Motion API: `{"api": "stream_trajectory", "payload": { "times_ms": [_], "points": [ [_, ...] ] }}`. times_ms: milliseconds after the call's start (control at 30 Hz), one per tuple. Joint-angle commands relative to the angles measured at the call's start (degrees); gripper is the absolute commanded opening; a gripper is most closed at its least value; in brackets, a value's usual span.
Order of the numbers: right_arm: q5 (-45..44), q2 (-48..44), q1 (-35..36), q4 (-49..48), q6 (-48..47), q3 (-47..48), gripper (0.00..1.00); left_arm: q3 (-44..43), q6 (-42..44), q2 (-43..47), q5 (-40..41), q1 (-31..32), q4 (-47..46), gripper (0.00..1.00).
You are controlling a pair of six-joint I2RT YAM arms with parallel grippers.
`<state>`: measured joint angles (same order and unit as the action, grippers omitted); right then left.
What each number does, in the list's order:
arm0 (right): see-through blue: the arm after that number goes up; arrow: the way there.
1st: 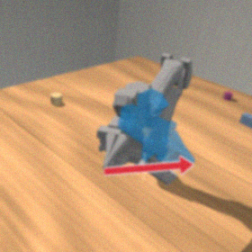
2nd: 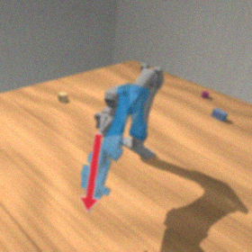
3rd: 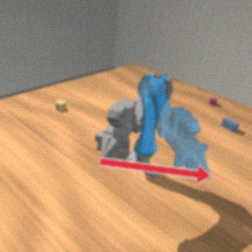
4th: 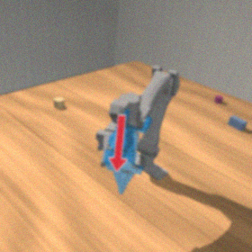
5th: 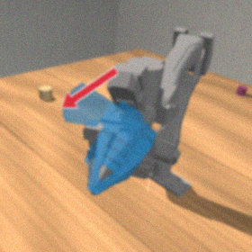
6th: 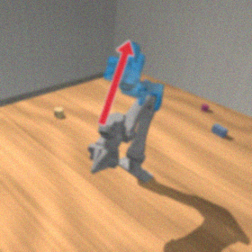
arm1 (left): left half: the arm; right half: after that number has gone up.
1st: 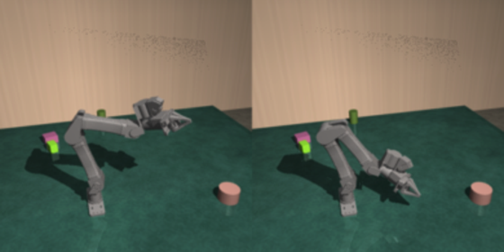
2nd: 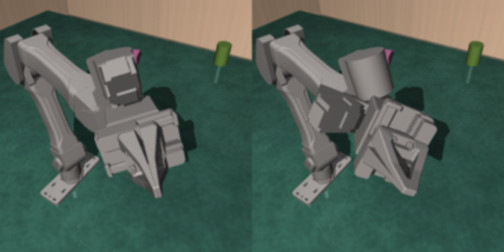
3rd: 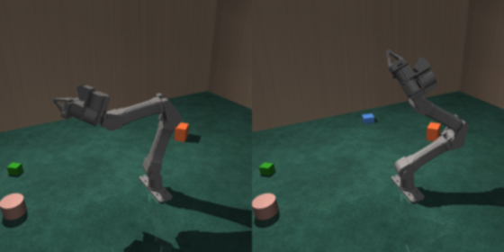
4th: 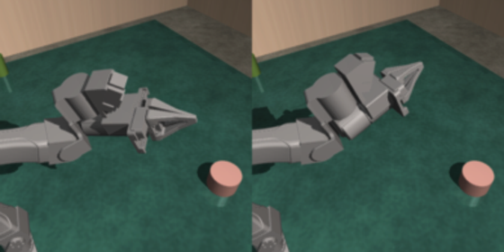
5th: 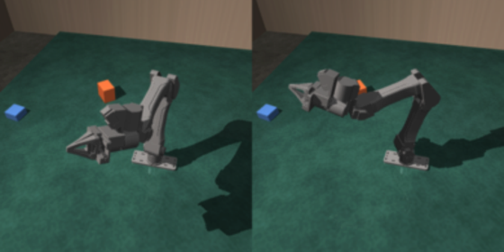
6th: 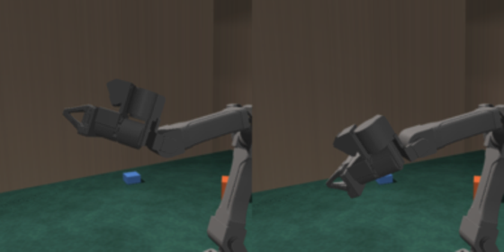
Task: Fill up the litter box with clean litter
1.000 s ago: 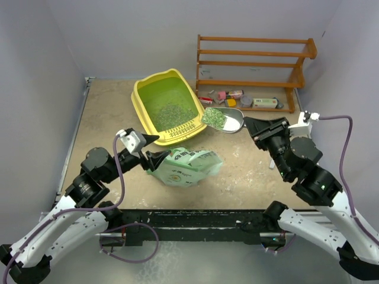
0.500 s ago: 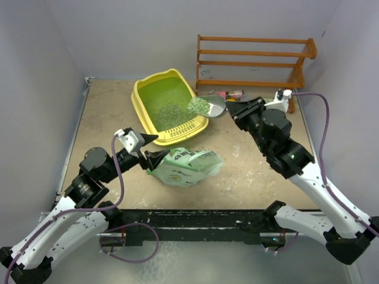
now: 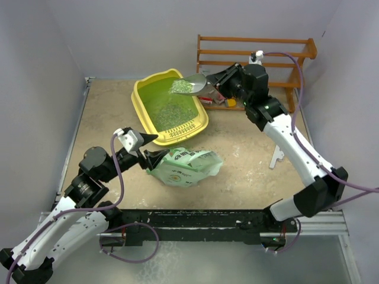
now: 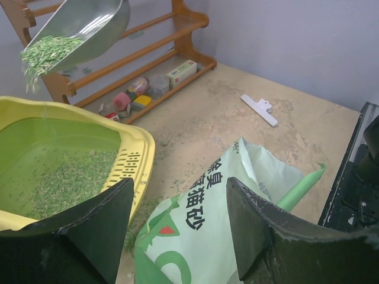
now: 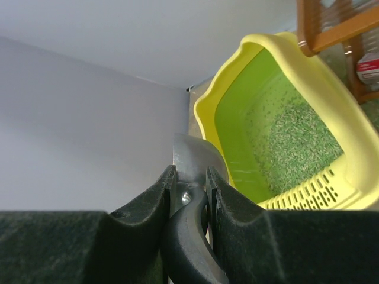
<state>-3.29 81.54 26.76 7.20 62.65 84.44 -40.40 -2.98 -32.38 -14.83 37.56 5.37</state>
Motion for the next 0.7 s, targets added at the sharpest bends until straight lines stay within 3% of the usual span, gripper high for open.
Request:
{"api": "stream_trajectory", "payload": {
  "times_ms": [0, 267, 667],
  "points": [
    [6.28, 4.30, -0.67, -2.74, -3.83, 9.51, 0.00, -1.20, -1.06, 0.13, -1.29, -0.61, -2.45, 0.68],
    [13.34, 17.71, -1.27, 3.43, -8.88, 25.58, 0.00, -1.29, -1.32, -0.33, -2.57, -1.10, -2.63, 0.68],
    [13.42, 34.48, -1.28, 16.25, -22.25, 52.64, 0.00, -1.33, -1.31, 0.08, -2.99, -1.67, -2.63, 0.68]
  ]
}}
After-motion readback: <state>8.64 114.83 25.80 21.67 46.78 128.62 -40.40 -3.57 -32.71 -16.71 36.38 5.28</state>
